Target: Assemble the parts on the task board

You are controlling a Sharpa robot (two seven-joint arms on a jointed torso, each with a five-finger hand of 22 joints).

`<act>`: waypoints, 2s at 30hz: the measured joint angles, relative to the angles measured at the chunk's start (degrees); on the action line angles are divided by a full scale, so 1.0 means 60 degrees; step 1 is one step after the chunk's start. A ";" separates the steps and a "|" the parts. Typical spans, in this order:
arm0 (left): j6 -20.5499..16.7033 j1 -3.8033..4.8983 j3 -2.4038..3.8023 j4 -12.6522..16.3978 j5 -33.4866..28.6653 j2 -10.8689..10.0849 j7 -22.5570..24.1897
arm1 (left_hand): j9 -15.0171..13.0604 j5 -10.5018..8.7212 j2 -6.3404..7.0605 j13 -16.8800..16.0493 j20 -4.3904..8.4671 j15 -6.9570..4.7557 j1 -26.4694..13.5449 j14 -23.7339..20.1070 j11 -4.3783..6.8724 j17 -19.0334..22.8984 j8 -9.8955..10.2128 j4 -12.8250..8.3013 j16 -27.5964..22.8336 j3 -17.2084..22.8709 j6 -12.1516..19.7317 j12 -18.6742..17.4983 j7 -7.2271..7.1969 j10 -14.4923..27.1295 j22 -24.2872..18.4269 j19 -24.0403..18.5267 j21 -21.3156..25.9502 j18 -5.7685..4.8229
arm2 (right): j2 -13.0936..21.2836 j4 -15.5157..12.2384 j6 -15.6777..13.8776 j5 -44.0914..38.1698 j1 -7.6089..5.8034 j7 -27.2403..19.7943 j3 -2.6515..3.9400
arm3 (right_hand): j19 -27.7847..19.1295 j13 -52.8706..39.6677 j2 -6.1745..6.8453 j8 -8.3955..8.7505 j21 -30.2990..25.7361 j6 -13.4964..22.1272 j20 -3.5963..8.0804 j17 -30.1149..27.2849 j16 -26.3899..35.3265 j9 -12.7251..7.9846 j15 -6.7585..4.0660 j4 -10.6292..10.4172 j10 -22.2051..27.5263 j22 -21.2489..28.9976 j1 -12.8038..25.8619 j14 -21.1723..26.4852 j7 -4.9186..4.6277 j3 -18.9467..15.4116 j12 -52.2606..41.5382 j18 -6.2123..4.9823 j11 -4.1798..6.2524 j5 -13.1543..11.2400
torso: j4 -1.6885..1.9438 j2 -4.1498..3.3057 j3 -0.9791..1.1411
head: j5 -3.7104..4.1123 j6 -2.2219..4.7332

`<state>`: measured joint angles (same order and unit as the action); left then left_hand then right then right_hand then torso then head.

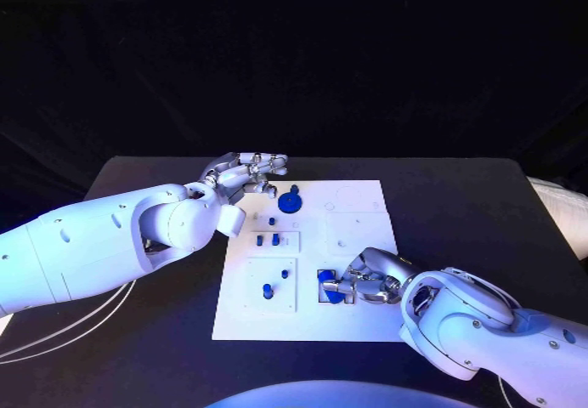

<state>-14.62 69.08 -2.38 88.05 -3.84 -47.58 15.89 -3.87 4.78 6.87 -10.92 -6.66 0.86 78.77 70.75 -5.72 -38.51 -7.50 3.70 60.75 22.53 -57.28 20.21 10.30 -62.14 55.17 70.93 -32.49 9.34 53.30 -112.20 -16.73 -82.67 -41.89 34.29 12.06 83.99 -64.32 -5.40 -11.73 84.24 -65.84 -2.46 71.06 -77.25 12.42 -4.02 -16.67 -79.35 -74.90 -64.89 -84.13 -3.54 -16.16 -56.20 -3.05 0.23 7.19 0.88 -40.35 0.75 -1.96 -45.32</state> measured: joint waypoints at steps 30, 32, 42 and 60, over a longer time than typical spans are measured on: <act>0.0047 -0.0005 0.0003 -0.0001 0.0007 -0.0013 0.0013 | 0.0000 0.0000 0.0000 0.0000 0.0000 0.0000 0.0000 0.0000 0.0034 -0.0002 0.0000 0.0000 0.0000 0.0000 0.0000 0.0000 -0.0001 0.0035 -0.0004 0.0000 -0.0001 -0.0001 | 0.0044 -0.0191 -0.0115 -0.0460 0.0032 0.0025 -0.0003 | -0.0032 -0.0065 0.0086 -0.0148 -0.0061 0.0176 0.0102 0.0088 -0.0005 0.0465 -0.0033 0.1821 0.0109 -0.0006 -0.2422 0.0035 -0.0069 0.0277 0.0292 0.0000 0.0104 -0.0476 | 0.0001 -0.0001 0.0009 | 0.0084 0.0010; 0.0049 -0.0006 0.0003 -0.0003 0.0007 -0.0017 0.0013 | 0.0000 0.0000 0.0000 0.0001 0.0000 0.0000 0.0000 0.0000 0.0034 -0.0002 0.0000 0.0000 0.0000 0.0000 0.0000 0.0000 -0.0001 0.0035 -0.0007 0.0000 -0.0001 -0.0001 | 0.0194 -0.0343 -0.0203 -0.0458 0.0038 0.0014 0.0020 | -0.0032 -0.0034 0.0039 -0.0148 -0.0061 0.0192 0.0102 0.0065 -0.0005 0.0481 -0.0033 0.1753 0.0109 -0.0006 -0.2368 0.0035 -0.0055 0.0217 0.0355 -0.0001 0.0104 -0.0073 | -0.0008 0.0001 0.0010 | 0.0095 0.0026; 0.0055 -0.0012 0.0001 -0.0023 0.0008 -0.0052 0.0012 | 0.0000 0.0000 0.0000 -0.0007 0.0000 0.0000 0.0000 0.0000 0.0034 0.0007 0.0000 0.0000 0.0000 0.0000 0.0000 0.0000 -0.0001 0.0035 -0.0007 0.0000 -0.0001 -0.0001 | 0.1608 -0.0893 -0.0542 -0.0091 -0.0389 -0.0043 0.0228 | -0.0070 0.0155 0.0123 0.0112 -0.0099 0.0587 0.0064 -0.0060 0.0080 0.0448 -0.0033 0.1234 0.0219 -0.0004 -0.1801 0.0035 -0.0185 -0.0017 0.0761 -0.0001 0.0000 0.1119 | -0.0064 0.0032 0.0009 | 0.0226 0.0095; 0.0089 -0.0017 0.0001 -0.0021 0.0010 -0.0109 0.0010 | 0.0000 0.0000 0.0000 -0.0005 0.0000 0.0000 0.0000 0.0000 0.0034 0.0005 0.0000 0.0000 0.0000 0.0000 0.0000 -0.0001 -0.0001 0.0034 -0.0014 0.0000 -0.0001 -0.0001 | 0.2113 -0.0416 0.0097 -0.1311 -0.0265 -0.0073 0.0226 | -0.0016 0.0077 0.0023 0.0279 -0.0099 0.0470 0.0011 0.0061 0.0080 0.0378 0.0003 0.1115 0.0198 -0.0003 -0.2105 0.0000 -0.0197 -0.0005 0.0760 -0.0001 -0.0051 0.1113 | -0.0296 0.0050 0.0045 | 0.0428 0.0222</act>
<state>-14.08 68.97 -2.37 87.92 -3.78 -48.23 15.95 -3.87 4.78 6.87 -10.95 -6.66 0.86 78.77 70.75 -5.52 -38.48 -7.49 3.70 60.75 22.53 -57.28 20.21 10.29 -61.94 55.09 70.93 -32.50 9.34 65.98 -114.69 -16.15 -90.54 -43.49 33.85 13.41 83.90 -63.86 -5.26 -10.05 83.65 -63.02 -2.39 71.43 -76.77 14.69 -4.00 -9.98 -78.17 -74.92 -77.52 -84.13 -4.72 -16.20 -51.65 -3.06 -0.08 13.86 -0.90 -40.05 1.02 0.61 -43.99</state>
